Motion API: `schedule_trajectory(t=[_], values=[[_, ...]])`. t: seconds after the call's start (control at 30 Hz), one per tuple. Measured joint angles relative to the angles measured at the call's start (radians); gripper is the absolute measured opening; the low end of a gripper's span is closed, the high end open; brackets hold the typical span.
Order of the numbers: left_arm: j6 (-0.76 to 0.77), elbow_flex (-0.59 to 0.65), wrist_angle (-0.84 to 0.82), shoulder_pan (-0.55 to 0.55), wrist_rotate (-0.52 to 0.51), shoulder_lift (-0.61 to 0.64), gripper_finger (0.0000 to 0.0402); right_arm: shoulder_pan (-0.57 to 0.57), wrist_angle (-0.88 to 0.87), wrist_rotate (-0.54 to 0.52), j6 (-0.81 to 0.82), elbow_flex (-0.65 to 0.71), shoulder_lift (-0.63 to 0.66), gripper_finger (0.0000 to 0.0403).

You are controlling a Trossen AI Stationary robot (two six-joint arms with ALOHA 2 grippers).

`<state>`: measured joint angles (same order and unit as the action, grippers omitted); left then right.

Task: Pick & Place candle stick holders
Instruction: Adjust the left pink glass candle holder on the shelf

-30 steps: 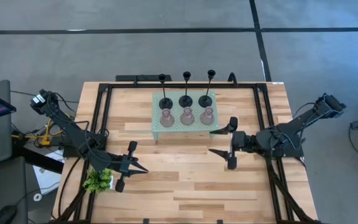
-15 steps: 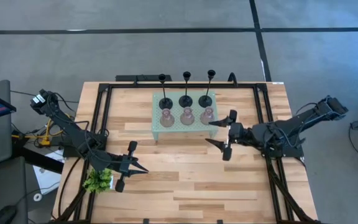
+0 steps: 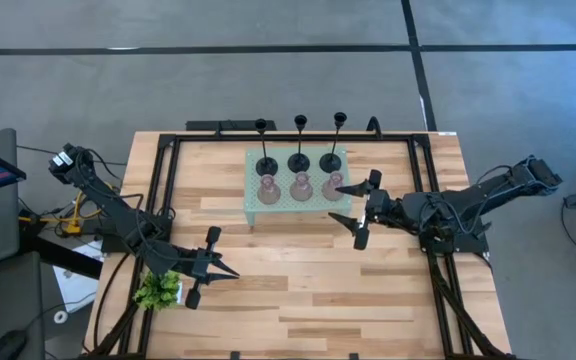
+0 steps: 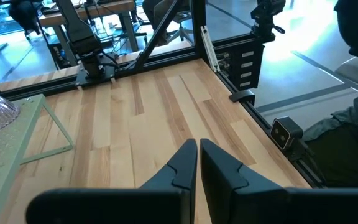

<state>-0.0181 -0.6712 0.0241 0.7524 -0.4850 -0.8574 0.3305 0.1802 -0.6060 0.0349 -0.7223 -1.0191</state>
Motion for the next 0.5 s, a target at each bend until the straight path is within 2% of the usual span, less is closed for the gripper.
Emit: schedule_trajectory(t=[0.5], values=[[0.000,0.000,0.005,0.000,0.000,0.000,0.0021,-0.007,0.000,0.004,0.045,0.000,0.000,0.0306]])
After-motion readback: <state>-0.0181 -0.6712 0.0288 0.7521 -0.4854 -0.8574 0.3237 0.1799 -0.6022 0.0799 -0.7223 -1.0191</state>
